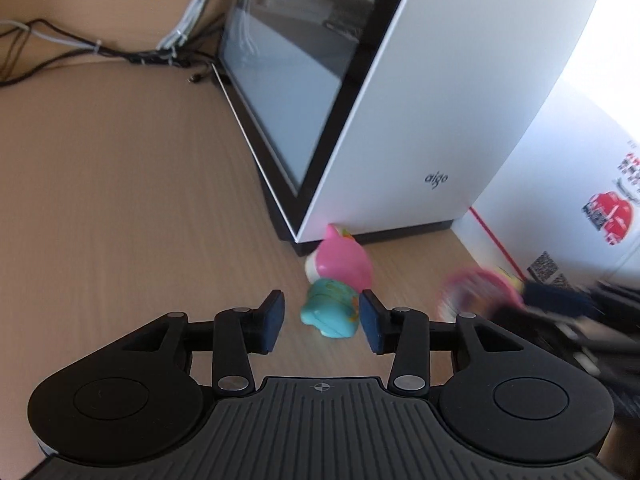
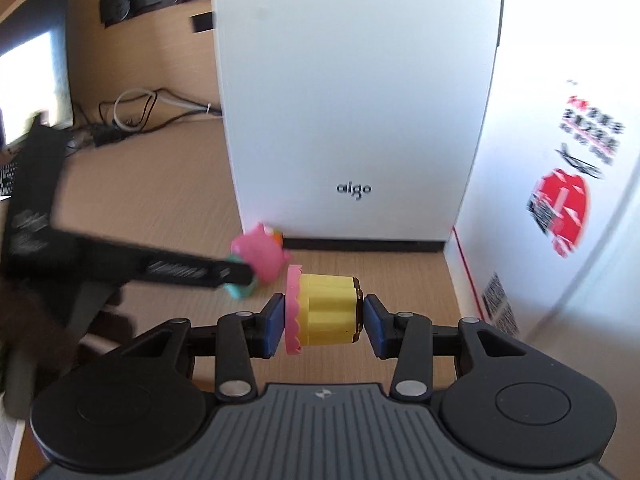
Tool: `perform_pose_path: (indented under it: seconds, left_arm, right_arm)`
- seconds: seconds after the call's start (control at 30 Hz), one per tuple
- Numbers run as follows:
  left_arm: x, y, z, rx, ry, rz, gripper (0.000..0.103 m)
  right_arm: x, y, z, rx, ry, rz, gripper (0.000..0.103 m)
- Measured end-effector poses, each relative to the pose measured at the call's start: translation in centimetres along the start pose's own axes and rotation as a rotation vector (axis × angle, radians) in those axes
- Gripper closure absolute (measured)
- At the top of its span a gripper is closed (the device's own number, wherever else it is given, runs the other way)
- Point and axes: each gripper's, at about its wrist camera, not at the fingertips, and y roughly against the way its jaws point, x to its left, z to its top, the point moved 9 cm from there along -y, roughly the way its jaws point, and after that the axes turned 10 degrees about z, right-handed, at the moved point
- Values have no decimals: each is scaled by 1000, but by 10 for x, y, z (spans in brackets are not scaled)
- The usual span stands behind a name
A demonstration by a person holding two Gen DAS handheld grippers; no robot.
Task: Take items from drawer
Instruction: 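Place the pig on the desk with the left tool while the right tool places the yellow cup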
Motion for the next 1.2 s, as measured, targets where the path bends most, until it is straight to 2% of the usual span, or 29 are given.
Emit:
perform_pose_path:
  seconds: [0.13,0.23,0.33,0.47,0.6,0.7,0.9,1.0,1.1,1.2]
  left_arm:
    - [13,34,-11,-26,-20,-4,58]
    - [19,61,-30,-28,-51,-35,58]
    - [22,83,-57,12,-98,-75,58]
    - [25,93,-100,94,-185,-71,58]
    - [27,87,-135,155,-264,-49,58]
    - [31,75,-149,205,-269,-44,58]
    - [32,66,-161,235,-259,-39,58]
    - [33,64,-166,251,-287,-14,58]
    - [37,58,-172,280,-309,0,58]
    - [42,45,-175,299,-277,22,58]
  right_arm:
    - [-2,-29,16,-35,-4,15,61]
    - [-3,-52,23,-41,-6,22,61]
    - [-7,-72,17,-11,4,19,61]
    - [-9,-79,15,6,8,5,60]
    - [-6,-69,16,-12,30,-6,60]
    - [-4,-58,16,-18,31,1,60]
    - [1,-37,12,-30,20,-2,60]
    - [2,-21,5,-32,-13,11,60]
    - [7,-5,-7,-26,-48,33,60]
    - [14,14,-24,-4,-47,53,57]
